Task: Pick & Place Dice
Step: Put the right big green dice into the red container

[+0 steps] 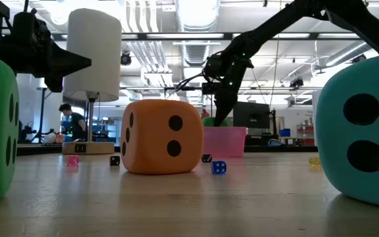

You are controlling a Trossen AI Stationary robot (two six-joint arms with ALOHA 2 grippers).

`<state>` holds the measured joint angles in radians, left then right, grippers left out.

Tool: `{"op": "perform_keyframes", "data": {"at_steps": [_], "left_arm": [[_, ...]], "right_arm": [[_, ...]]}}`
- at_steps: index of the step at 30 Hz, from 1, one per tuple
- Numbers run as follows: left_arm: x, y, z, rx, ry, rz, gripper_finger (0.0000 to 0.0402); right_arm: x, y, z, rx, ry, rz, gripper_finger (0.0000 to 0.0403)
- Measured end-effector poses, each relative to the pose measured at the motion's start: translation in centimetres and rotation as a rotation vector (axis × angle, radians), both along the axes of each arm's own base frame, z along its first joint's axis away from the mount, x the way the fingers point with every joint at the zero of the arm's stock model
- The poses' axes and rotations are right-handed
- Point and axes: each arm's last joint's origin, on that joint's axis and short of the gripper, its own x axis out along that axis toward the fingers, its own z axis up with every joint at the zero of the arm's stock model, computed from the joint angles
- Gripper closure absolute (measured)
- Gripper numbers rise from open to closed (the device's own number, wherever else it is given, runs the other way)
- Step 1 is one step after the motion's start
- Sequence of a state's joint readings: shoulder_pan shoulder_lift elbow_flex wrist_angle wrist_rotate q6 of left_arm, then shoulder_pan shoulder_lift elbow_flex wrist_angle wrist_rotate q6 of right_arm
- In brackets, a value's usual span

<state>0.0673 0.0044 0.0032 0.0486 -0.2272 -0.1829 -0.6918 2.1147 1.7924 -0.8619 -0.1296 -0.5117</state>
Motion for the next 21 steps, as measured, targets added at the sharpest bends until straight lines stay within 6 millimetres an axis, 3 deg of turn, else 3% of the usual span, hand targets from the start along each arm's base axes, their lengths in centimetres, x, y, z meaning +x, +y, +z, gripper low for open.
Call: {"op": "perform_keyframes", "data": {"at_steps": [21], "left_arm": [[0.0,0.0,0.0,0.0,0.0,0.001,0.0395]], "right_arm": [[-0.02,-0.12,0.03,-0.009,-0.003,0.009,0.0003]]}}
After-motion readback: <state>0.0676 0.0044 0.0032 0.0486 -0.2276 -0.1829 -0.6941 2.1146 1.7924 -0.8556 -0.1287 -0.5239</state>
